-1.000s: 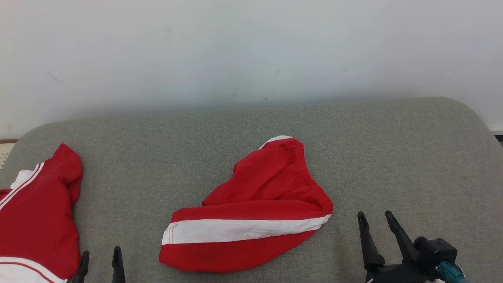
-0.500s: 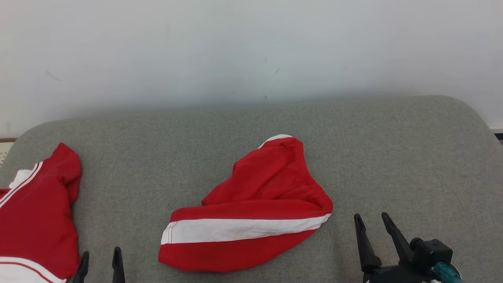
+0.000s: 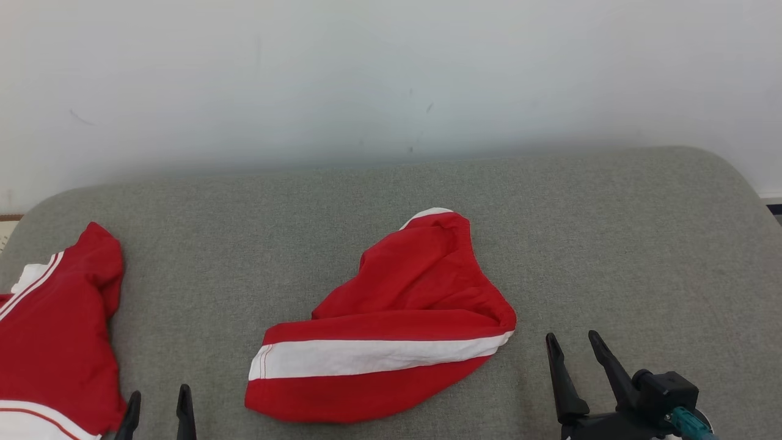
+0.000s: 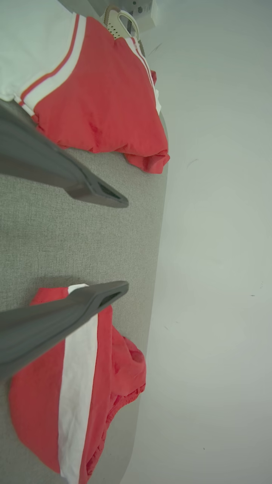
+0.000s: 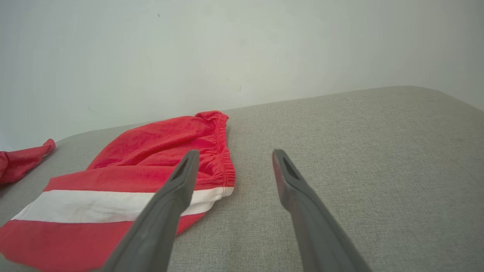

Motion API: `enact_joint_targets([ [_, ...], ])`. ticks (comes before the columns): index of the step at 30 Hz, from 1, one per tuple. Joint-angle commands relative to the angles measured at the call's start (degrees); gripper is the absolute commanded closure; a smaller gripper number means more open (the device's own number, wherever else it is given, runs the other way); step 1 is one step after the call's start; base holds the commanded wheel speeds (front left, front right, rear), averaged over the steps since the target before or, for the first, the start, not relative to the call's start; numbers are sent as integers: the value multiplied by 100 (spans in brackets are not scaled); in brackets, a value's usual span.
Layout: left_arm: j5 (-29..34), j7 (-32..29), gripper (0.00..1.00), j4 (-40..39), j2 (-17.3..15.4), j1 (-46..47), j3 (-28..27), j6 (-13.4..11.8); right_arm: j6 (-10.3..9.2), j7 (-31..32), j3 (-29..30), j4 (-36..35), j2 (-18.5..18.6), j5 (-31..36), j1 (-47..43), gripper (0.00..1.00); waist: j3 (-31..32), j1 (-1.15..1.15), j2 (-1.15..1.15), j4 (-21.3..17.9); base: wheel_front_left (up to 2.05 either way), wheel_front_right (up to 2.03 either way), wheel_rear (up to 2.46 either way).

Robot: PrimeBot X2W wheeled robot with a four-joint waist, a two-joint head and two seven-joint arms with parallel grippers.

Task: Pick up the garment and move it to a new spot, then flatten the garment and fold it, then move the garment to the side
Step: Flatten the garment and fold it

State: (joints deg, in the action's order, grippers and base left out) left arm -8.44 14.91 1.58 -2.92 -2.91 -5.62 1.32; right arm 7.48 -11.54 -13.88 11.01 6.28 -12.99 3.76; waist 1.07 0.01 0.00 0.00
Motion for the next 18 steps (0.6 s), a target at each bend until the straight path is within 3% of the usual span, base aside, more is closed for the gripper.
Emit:
enact_joint_targets([
  [1, 14, 17, 0, 22, -11, 20, -8, -8, 3, -3, -28, 11, 33, 4, 5, 0, 1, -1, 0, 0, 0, 0, 0],
  [18, -85, 17, 0, 143, -10, 82, 110, 135, 3, 41, -147, 95, 80, -94, 14, 0, 7, -1, 0, 16, 0, 0, 0],
])
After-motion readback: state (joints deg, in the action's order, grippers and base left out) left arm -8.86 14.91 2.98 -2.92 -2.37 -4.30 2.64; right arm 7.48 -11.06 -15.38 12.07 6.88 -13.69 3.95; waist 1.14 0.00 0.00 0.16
